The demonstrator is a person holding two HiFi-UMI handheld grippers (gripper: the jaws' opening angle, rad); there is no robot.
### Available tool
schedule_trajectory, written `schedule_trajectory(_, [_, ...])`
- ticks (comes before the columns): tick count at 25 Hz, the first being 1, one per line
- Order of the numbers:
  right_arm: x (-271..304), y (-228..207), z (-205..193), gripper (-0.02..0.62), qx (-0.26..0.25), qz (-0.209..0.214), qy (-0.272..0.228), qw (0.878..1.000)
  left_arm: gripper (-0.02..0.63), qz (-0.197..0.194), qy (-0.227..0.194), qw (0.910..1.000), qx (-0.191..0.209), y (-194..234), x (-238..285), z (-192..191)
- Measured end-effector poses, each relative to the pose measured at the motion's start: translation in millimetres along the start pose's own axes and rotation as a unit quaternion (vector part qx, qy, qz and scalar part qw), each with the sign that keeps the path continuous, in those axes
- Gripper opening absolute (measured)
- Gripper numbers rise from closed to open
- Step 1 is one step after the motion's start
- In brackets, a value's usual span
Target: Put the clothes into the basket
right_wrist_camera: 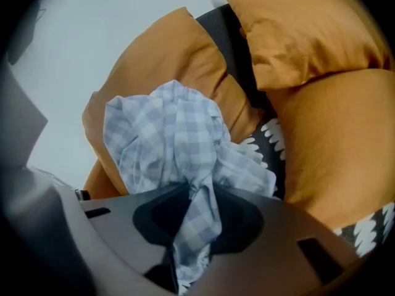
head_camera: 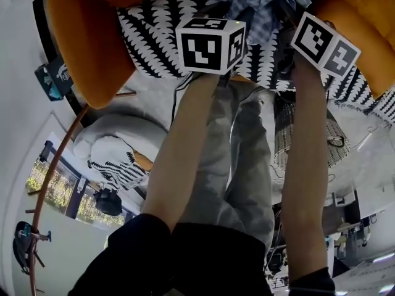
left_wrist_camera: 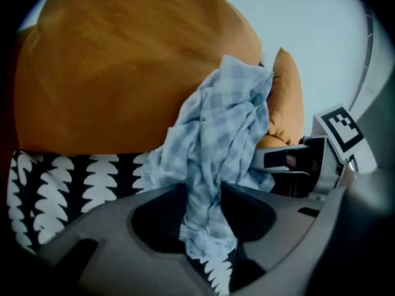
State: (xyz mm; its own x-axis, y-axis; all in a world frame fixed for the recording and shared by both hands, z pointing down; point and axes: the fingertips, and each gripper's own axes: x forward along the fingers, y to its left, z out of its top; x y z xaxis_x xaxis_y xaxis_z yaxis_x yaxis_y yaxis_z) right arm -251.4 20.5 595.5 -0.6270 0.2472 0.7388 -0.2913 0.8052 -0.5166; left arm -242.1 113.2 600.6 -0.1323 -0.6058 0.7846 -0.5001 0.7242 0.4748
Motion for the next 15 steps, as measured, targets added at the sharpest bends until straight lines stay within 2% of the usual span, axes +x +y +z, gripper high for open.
schedule_trajectory(2, [-9.3,7.5,-1.1,0.081,-0.004,0.015,-0.004,1.0,0.102,0.0,0.006,0.9996,0.029,-9.3,-5.2,-0.5])
schedule_trajectory(3, [-16.5,11.0,-0.7,0.073,-0.007,0.022,-0.009,1.0,0.087,0.005,0.008,0.9991,0.041,-13.3,-8.5,-0.1])
schedule_trajectory(9, [-68.5,31.7,-2.0,0.06,0.01,0.07,-0.066,0.995,0.063,0.0,-0.007,0.9978,0.067,-36.2,-35.9,-0.5])
schedule_trajectory(13, [-110.4,38.5,-3.3,0.058,-0.034,0.066,-0.106,0.992,0.057,-0.017,-0.014,0.9953,0.094,-65.8,-56.2,-7.1])
schedule_trajectory(15, [-137.4,41.9,-1.6,0.058,-0.039,0.073,-0.131,0.988,0.041,-0.025,-0.024,0.9942,0.102,-85.1,-66.9,-8.1])
